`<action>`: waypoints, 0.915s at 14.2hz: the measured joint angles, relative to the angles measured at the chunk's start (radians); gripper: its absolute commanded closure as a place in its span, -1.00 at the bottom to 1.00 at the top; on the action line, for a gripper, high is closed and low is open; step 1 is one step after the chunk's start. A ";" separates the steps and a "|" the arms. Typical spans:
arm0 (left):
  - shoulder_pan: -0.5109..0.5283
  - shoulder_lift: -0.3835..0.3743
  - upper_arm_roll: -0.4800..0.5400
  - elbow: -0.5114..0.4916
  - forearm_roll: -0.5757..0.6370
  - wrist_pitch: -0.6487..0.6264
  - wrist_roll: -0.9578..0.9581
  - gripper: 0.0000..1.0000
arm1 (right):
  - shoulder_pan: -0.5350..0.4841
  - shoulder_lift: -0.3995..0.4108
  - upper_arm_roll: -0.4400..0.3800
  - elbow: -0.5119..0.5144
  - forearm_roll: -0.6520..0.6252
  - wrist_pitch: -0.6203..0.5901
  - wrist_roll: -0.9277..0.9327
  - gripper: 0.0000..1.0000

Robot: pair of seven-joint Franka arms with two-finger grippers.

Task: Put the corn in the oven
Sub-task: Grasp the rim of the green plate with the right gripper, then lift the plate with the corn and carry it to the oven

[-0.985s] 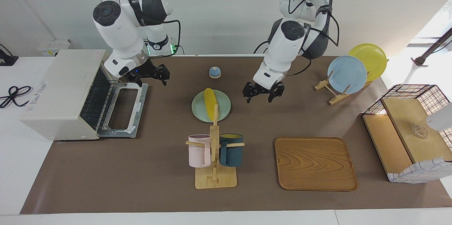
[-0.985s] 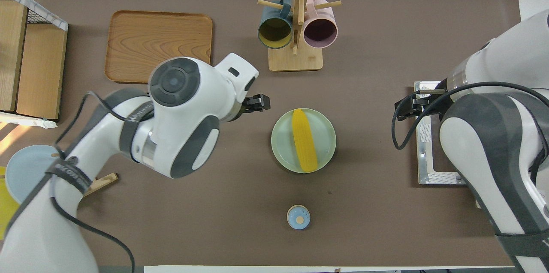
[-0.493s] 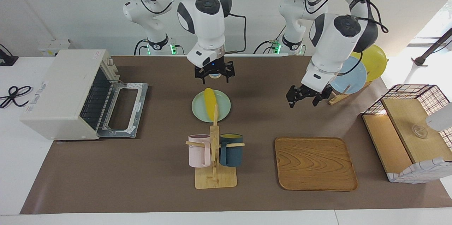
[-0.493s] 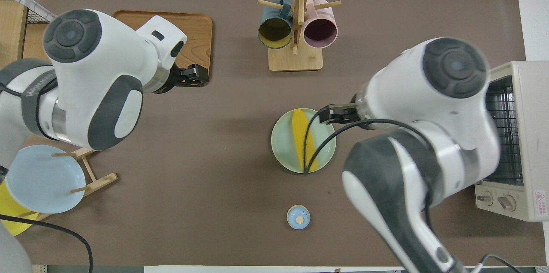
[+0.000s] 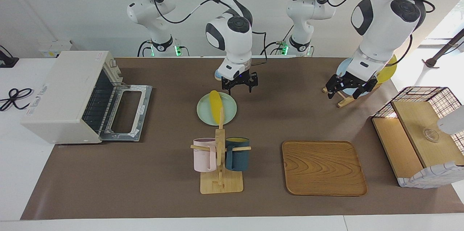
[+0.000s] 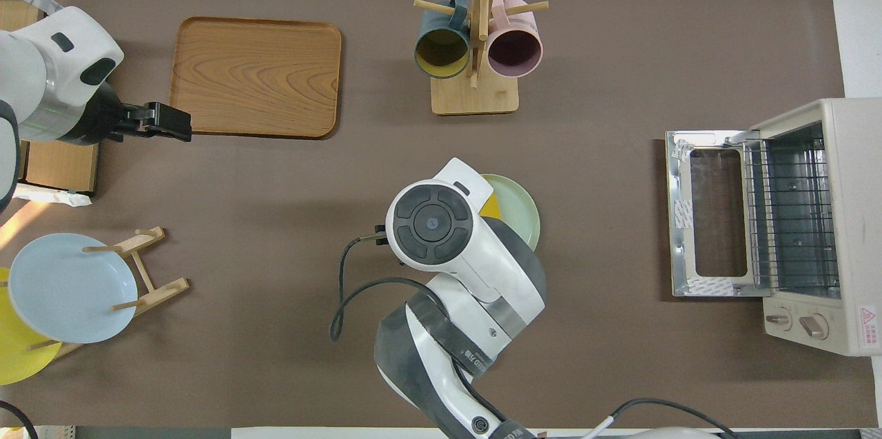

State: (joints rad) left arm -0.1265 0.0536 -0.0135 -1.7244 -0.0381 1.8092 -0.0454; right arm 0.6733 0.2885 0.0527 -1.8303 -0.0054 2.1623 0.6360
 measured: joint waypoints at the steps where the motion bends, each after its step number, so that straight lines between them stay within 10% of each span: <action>1: 0.000 -0.010 -0.001 0.000 0.001 -0.023 0.000 -1.00 | 0.008 0.013 0.000 -0.011 -0.023 0.015 0.000 -0.27; 8: -0.001 -0.084 -0.010 -0.055 0.006 -0.104 0.001 -1.00 | 0.030 0.041 -0.001 -0.149 -0.159 0.174 -0.002 -0.13; 13: -0.001 -0.087 -0.014 -0.052 0.006 -0.102 0.007 -1.00 | 0.030 0.048 -0.002 -0.154 -0.182 0.176 -0.003 1.00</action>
State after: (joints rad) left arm -0.1276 -0.0335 -0.0277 -1.7768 -0.0321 1.7072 -0.0380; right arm 0.7029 0.3362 0.0505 -1.9847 -0.1872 2.3384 0.6329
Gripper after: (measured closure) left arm 0.000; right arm 0.626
